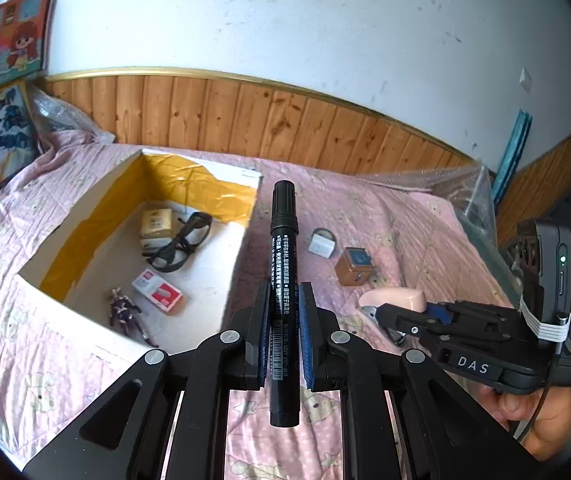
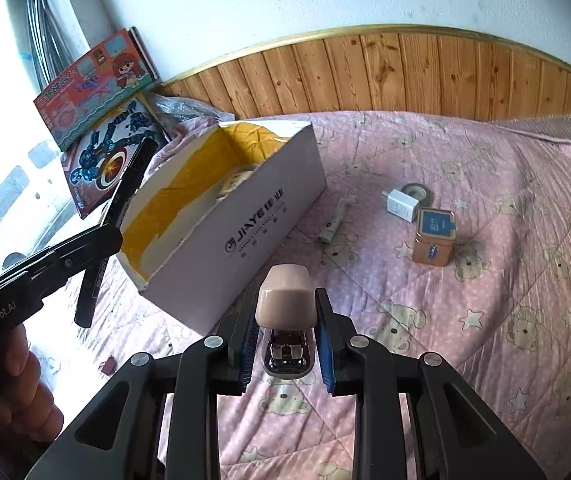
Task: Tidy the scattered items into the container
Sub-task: 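Carry the black marker and pink stapler over the white box, then lower the marker and stapler into the box and open both tools, then withdraw both open tools from the box toward the remaining items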
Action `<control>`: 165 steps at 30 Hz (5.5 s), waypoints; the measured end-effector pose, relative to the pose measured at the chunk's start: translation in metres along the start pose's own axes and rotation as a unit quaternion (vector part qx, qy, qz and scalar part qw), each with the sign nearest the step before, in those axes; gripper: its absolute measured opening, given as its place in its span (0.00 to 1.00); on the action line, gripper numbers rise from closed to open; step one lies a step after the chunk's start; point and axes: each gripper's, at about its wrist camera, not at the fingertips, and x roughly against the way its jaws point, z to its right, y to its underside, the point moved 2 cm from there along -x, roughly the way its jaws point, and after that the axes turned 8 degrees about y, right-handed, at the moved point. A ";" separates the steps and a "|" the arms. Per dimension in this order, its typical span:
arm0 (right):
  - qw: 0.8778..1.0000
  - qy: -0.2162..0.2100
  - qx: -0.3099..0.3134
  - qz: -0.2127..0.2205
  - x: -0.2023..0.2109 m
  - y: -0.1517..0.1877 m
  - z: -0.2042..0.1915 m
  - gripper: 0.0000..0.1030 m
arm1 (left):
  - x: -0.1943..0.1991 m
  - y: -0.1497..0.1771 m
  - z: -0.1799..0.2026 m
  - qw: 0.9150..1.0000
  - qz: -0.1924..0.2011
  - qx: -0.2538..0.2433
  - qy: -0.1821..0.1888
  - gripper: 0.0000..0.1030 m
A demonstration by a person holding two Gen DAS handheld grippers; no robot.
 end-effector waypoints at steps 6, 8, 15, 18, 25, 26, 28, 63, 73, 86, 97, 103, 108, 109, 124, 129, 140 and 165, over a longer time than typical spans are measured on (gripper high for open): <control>1.000 -0.005 0.012 0.009 0.006 -0.007 -0.017 0.27 | 0.019 -0.003 -0.022 1.000 0.012 0.023 -0.010 0.12; 1.000 -0.008 0.017 0.011 0.007 -0.010 -0.023 0.27 | 0.026 -0.004 -0.031 0.999 0.017 0.032 -0.014 0.12; 0.999 -0.016 0.041 0.016 0.006 -0.022 -0.045 0.27 | 0.040 -0.010 -0.060 0.997 0.032 0.061 -0.028 0.12; 0.998 -0.020 0.053 0.013 0.003 -0.025 -0.055 0.27 | 0.042 -0.013 -0.073 0.996 0.033 0.074 -0.033 0.12; 0.996 -0.030 0.078 0.006 -0.009 -0.035 -0.077 0.27 | 0.042 -0.018 -0.100 0.994 0.029 0.092 -0.048 0.12; 0.996 -0.031 0.081 0.005 -0.011 -0.036 -0.079 0.27 | 0.041 -0.019 -0.104 0.994 0.027 0.093 -0.051 0.12; 0.996 -0.035 0.086 0.002 -0.015 -0.040 -0.085 0.27 | 0.038 -0.021 -0.111 0.994 0.023 0.095 -0.055 0.12; 0.974 -0.059 0.207 -0.066 -0.110 -0.117 -0.122 0.27 | -0.078 -0.077 -0.178 0.985 -0.144 0.044 -0.087 0.12; 0.963 -0.046 0.245 -0.104 -0.144 -0.128 -0.123 0.27 | -0.110 -0.085 -0.198 0.977 -0.190 0.056 -0.082 0.12; 0.947 -0.015 0.281 -0.152 -0.189 -0.136 -0.121 0.27 | -0.153 -0.087 -0.216 0.964 -0.237 0.073 -0.094 0.12; 0.947 0.014 0.270 -0.175 -0.211 -0.136 -0.110 0.28 | -0.171 -0.086 -0.235 0.957 -0.250 0.102 -0.103 0.21; 0.954 0.005 0.250 -0.167 -0.201 -0.132 -0.107 0.28 | -0.163 -0.086 -0.229 0.959 -0.244 0.100 -0.101 0.24; 0.960 -0.012 0.233 -0.155 -0.189 -0.129 -0.110 0.28 | -0.150 -0.085 -0.228 0.962 -0.232 0.105 -0.103 0.28; 0.961 -0.016 0.230 -0.153 -0.186 -0.128 -0.111 0.28 | -0.147 -0.085 -0.228 0.962 -0.230 0.106 -0.103 0.29; 0.975 -0.064 0.171 -0.126 -0.140 -0.103 -0.120 0.28 | -0.106 -0.065 -0.218 0.963 -0.219 0.123 -0.093 0.30; 0.978 -0.082 0.151 -0.120 -0.125 -0.087 -0.125 0.28 | -0.094 -0.060 -0.213 0.964 -0.214 0.126 -0.090 0.30; 0.981 -0.116 0.113 -0.103 -0.098 -0.048 -0.133 0.28 | -0.061 -0.049 -0.184 0.972 -0.199 0.108 -0.066 0.30; 0.991 -0.118 -0.016 -0.062 -0.054 0.036 -0.047 0.28 | -0.041 -0.003 -0.030 0.983 -0.180 0.006 0.033 0.35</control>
